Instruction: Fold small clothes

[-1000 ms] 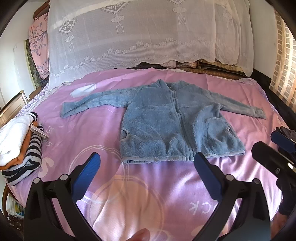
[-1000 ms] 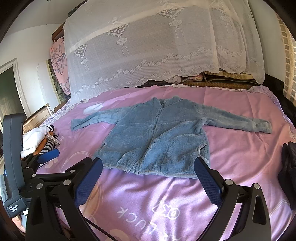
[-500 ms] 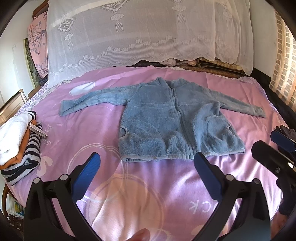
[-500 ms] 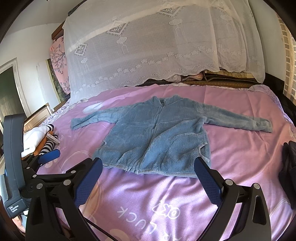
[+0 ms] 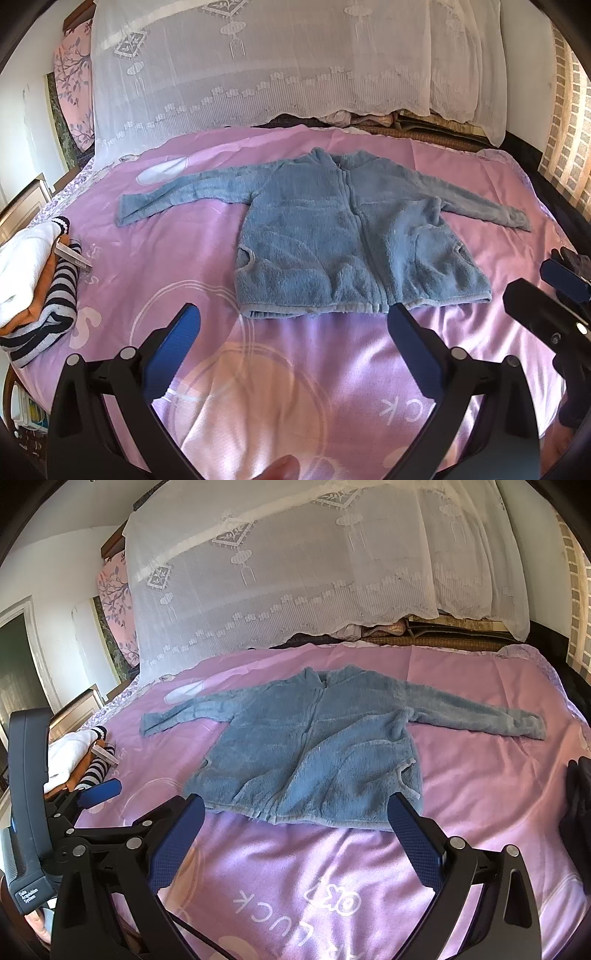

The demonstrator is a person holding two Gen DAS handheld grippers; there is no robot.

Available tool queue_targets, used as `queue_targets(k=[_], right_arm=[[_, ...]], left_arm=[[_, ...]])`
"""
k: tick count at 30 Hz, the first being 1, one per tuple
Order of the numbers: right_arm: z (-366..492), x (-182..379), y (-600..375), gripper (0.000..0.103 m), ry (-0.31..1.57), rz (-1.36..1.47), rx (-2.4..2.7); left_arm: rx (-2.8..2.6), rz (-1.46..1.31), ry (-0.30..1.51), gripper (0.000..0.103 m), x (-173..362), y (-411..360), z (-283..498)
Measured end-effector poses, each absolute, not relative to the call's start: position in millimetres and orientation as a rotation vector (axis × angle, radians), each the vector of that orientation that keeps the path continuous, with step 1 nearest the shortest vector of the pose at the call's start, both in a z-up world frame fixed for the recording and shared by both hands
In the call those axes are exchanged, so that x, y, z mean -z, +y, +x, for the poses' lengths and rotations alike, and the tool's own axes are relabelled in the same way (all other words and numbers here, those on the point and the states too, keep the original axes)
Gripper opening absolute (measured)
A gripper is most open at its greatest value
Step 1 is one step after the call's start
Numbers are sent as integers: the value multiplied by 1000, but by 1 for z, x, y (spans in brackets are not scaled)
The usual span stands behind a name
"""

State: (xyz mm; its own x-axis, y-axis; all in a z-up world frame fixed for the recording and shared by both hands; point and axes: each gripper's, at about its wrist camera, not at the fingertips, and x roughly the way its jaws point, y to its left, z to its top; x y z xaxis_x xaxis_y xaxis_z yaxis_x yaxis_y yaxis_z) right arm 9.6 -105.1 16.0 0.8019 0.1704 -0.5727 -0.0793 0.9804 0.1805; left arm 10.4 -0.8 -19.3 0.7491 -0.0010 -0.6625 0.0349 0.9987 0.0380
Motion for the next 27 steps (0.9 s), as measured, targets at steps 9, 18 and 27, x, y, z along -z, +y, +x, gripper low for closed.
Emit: queue_targets(k=[9, 18, 27], right_arm=[[22, -1, -110, 100, 669, 165, -113], [57, 35, -138, 100, 763, 252, -60], [105, 49, -202, 100, 727, 409, 14]], left_arm=[[29, 35, 788, 99, 39, 2, 25], [-18, 7, 888, 99, 80, 23, 64], [-80, 23, 904, 99, 85, 40, 124]])
